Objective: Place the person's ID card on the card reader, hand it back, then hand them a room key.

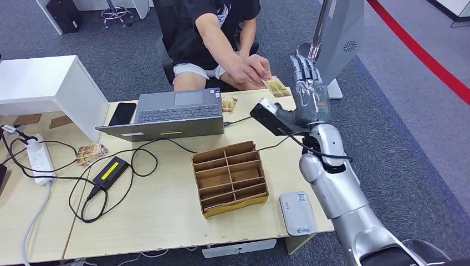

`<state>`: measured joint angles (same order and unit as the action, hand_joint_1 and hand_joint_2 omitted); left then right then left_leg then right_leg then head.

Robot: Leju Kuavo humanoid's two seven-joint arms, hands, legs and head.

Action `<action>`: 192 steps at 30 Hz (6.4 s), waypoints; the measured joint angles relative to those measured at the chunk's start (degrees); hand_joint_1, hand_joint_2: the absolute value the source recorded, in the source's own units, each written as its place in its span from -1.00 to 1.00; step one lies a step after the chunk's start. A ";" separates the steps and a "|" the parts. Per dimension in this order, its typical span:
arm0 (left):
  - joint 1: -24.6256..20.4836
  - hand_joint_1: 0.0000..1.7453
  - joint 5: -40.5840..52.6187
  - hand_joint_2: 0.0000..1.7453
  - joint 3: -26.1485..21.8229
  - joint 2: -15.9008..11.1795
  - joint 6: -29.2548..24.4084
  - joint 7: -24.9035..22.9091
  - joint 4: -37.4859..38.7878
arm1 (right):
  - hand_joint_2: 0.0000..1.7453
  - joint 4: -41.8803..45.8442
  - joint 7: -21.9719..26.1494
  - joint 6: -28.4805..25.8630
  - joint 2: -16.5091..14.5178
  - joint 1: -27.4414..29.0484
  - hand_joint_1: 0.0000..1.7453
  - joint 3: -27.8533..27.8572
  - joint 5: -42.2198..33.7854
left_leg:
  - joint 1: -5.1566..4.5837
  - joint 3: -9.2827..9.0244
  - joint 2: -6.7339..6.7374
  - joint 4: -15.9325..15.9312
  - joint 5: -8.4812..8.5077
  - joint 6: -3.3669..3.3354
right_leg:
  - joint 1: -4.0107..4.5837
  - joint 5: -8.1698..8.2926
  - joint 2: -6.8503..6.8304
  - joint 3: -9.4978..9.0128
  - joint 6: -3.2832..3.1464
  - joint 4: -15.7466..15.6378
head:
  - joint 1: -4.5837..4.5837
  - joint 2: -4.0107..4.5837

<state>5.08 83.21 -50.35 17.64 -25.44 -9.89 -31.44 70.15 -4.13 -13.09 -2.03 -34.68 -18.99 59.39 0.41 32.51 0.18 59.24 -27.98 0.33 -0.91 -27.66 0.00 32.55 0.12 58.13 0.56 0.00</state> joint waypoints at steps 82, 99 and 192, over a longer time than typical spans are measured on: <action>2.77 -1.00 -23.41 1.00 5.64 0.43 -0.70 -2.90 -3.97 | 1.00 29.93 1.66 14.23 36.88 38.72 1.00 -6.52 -10.23 | -0.10 0.23 -0.24 0.01 -0.19 -0.28 | -0.02 -0.09 -0.37 0.03 0.13 -0.13 | -0.01 0.00; 2.75 -1.00 -21.49 1.00 5.50 0.44 -1.04 -2.46 -3.97 | 1.00 24.86 -3.92 9.46 35.19 34.96 1.00 -12.69 -3.56 | -0.10 0.21 -0.24 0.01 -0.19 -0.28 | -0.02 -0.09 -0.37 0.03 0.12 -0.12 | 0.00 -0.01; 4.69 -1.00 -20.30 1.00 9.97 0.40 1.03 -10.34 -7.22 | 1.00 27.44 5.26 6.32 7.07 1.33 -1.00 -27.38 -3.17 | 0.16 0.63 -0.41 0.00 0.27 -0.07 | 0.19 0.30 -0.38 0.39 0.09 -0.26 | 0.02 -0.01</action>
<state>9.77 62.91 -40.37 18.04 -24.41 -20.23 -38.66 97.59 1.13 -6.77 5.04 -33.35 -46.38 56.21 0.56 33.13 -0.22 59.25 -27.72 0.26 -0.72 -27.36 -0.38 32.94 0.20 57.87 0.57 -0.01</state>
